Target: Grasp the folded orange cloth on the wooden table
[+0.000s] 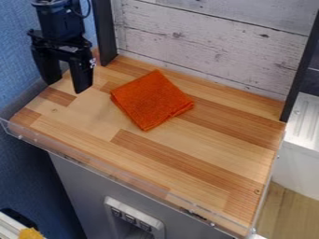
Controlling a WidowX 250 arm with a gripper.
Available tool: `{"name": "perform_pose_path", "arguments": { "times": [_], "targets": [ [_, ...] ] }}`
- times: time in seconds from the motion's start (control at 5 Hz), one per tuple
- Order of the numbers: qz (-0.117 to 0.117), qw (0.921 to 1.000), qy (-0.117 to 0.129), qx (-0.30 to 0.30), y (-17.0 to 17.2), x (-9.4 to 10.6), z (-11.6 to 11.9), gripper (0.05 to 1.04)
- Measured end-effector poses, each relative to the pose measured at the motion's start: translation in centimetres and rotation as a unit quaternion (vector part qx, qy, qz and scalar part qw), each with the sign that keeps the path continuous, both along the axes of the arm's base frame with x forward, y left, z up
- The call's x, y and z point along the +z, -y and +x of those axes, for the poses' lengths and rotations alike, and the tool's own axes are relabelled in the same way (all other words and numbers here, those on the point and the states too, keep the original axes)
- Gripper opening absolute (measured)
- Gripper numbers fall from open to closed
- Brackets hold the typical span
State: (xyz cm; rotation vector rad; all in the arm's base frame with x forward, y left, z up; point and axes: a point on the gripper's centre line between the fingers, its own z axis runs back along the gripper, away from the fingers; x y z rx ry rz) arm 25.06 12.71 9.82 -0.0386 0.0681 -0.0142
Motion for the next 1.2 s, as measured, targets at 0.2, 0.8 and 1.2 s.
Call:
{"name": "perform_pose_path", "arguments": {
  "times": [0.2, 0.8, 1.2],
  "targets": [
    [0.000, 0.9998, 0.001, -0.022, 0.4, 0.0, 0.3, 1.001],
    [0.018, 0.9885, 0.037, -0.146, 3.6, -0.2, 4.1, 0.998],
    [0.023, 0.9740, 0.051, -0.219, 5.5, -0.3, 5.8, 0.998]
  ]
}}
